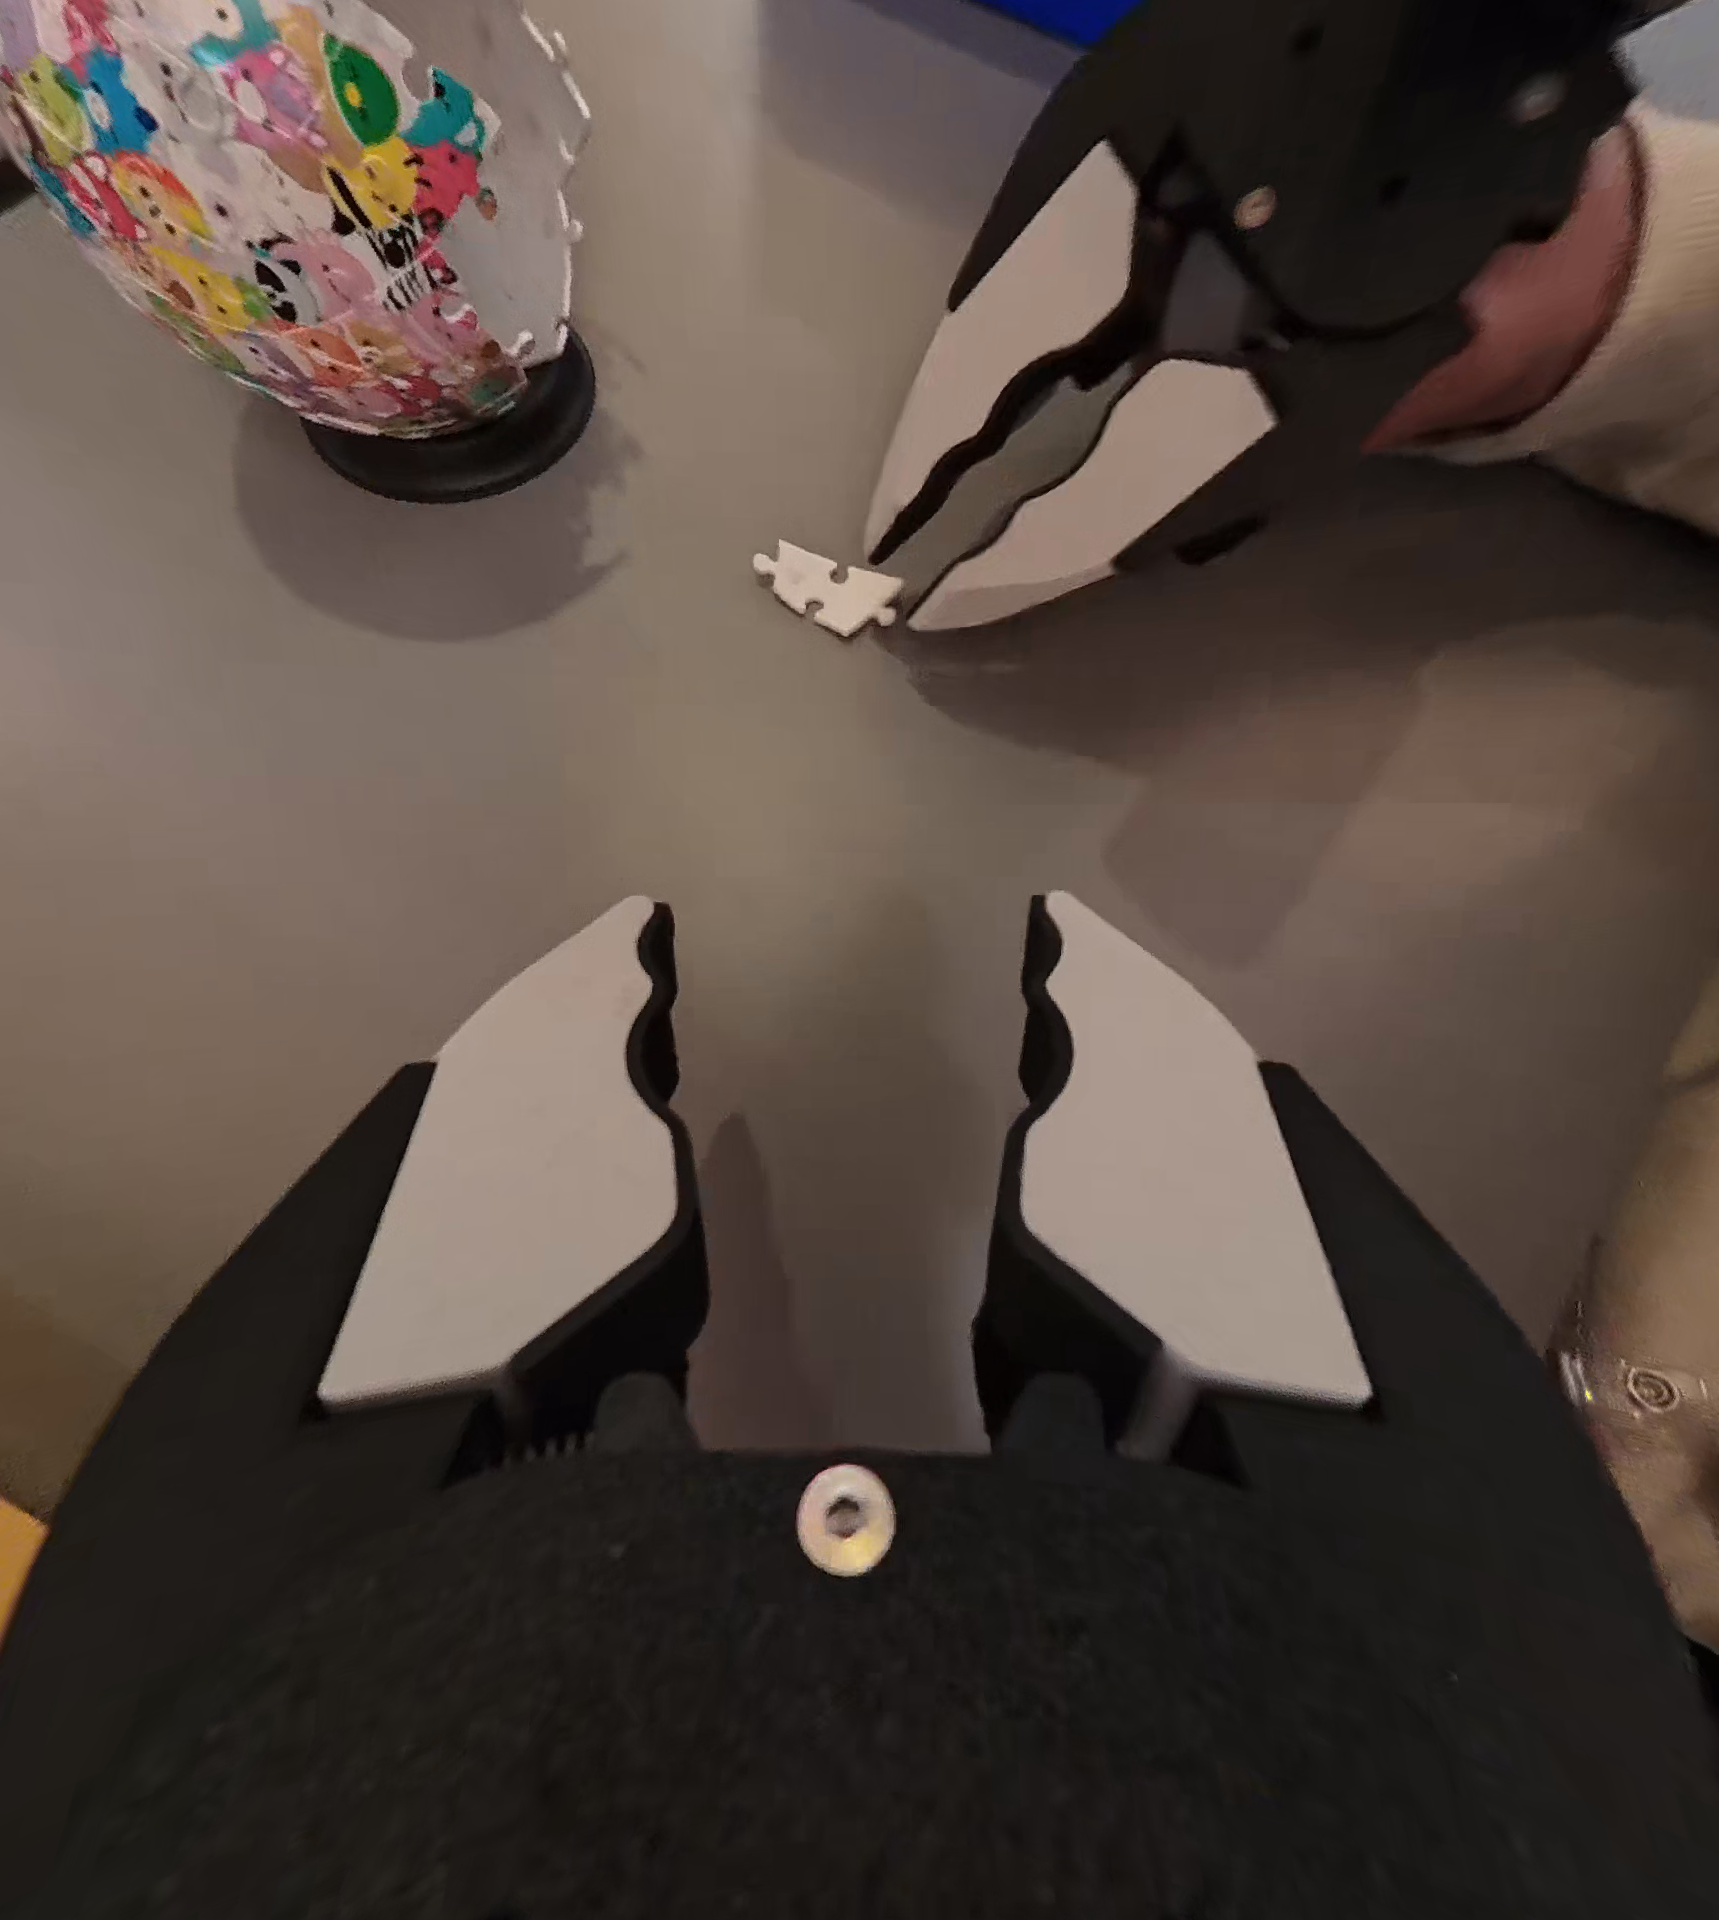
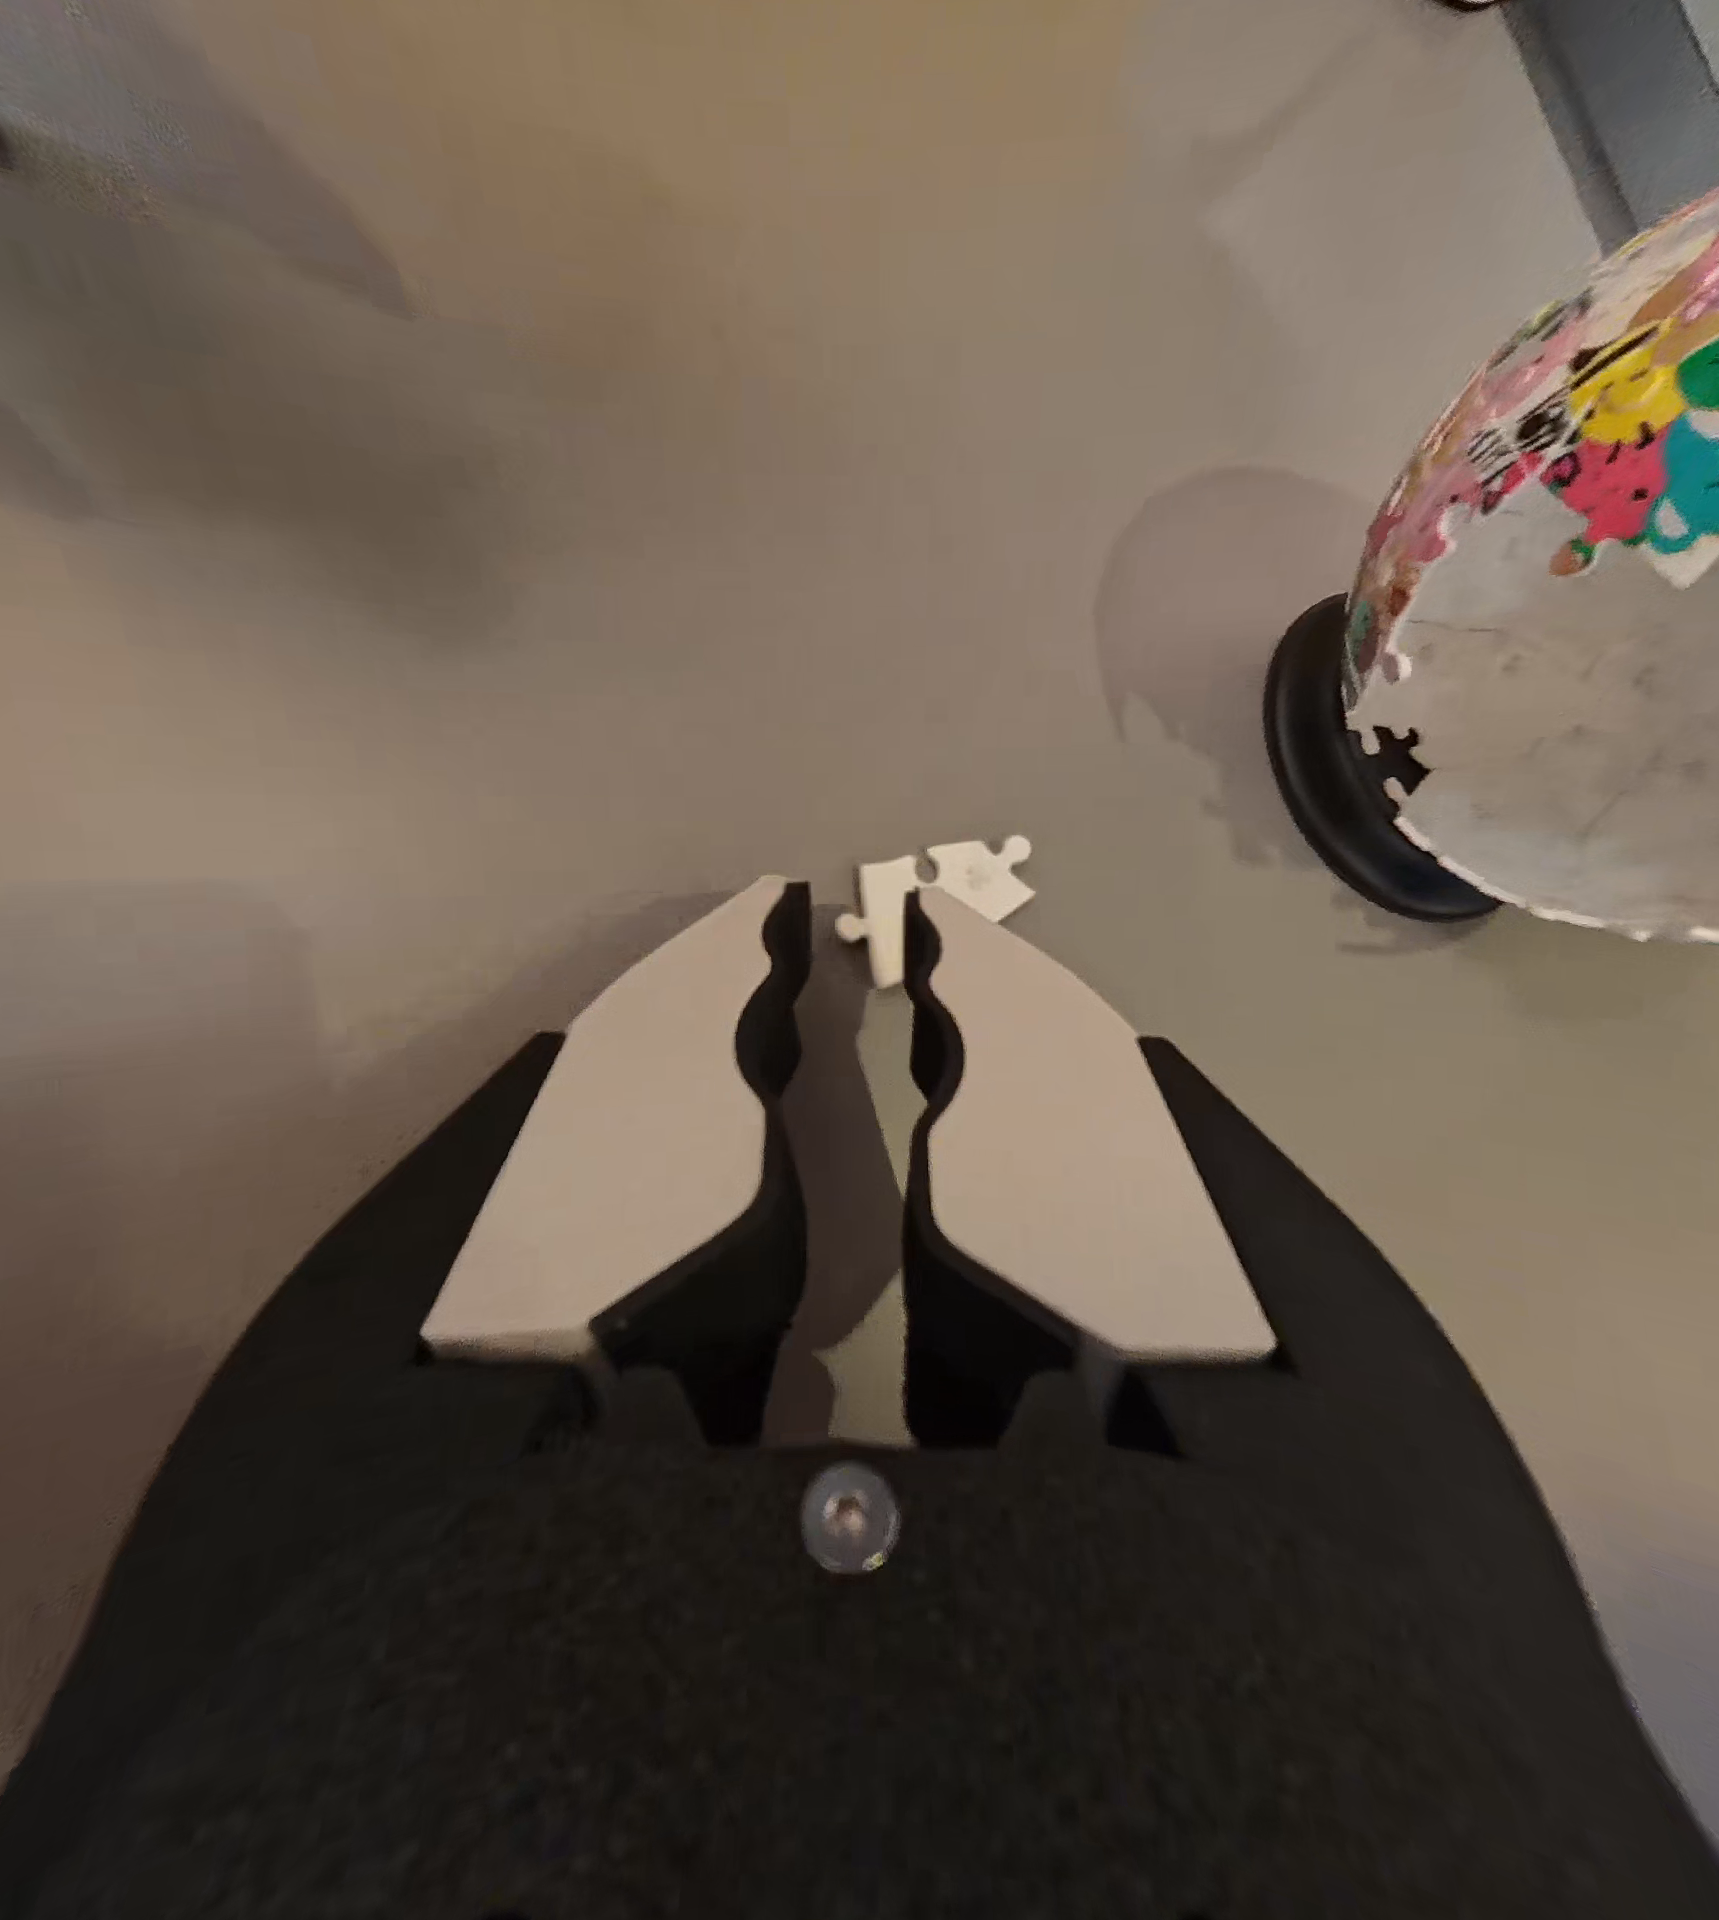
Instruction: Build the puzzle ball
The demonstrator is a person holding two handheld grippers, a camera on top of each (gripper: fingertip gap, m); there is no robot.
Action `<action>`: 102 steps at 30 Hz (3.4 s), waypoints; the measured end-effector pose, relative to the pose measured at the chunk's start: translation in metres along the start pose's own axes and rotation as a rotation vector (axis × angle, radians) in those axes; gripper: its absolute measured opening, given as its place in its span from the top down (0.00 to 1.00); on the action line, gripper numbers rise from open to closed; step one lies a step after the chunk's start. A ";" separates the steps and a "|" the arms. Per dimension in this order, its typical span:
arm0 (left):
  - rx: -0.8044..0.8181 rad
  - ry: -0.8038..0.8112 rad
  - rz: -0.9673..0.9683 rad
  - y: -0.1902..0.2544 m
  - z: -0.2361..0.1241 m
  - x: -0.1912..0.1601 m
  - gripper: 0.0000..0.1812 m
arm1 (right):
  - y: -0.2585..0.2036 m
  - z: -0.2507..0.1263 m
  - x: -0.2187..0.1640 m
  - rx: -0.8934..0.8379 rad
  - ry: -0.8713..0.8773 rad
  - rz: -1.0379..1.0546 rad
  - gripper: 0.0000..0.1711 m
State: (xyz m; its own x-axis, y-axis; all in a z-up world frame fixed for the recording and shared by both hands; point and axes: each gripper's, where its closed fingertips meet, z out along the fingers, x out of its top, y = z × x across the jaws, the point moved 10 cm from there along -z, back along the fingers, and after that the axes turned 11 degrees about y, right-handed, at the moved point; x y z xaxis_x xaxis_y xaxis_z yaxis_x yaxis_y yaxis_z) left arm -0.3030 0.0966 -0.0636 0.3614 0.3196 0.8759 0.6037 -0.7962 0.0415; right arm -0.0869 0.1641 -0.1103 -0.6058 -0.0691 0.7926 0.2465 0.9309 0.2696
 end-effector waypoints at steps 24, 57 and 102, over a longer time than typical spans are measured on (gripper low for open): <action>-0.034 0.064 -0.015 -0.010 -0.020 -0.017 0.68 | -0.018 -0.017 0.011 0.025 -0.029 -0.274 1.00; -0.260 0.070 -0.335 -0.003 0.017 -0.024 0.76 | -0.035 -0.028 0.034 -0.040 -0.053 -0.062 1.00; -0.786 -0.029 -0.802 -0.006 0.039 -0.021 0.99 | -0.089 -0.053 0.045 -0.092 0.287 -0.363 0.78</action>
State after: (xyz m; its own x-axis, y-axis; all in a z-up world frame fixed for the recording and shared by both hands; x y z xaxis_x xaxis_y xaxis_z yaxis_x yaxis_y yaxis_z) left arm -0.2862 0.1149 -0.1014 0.0921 0.8891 0.4484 0.0570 -0.4543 0.8890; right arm -0.0955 0.0591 -0.0696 -0.4344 -0.4931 0.7538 0.1312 0.7933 0.5945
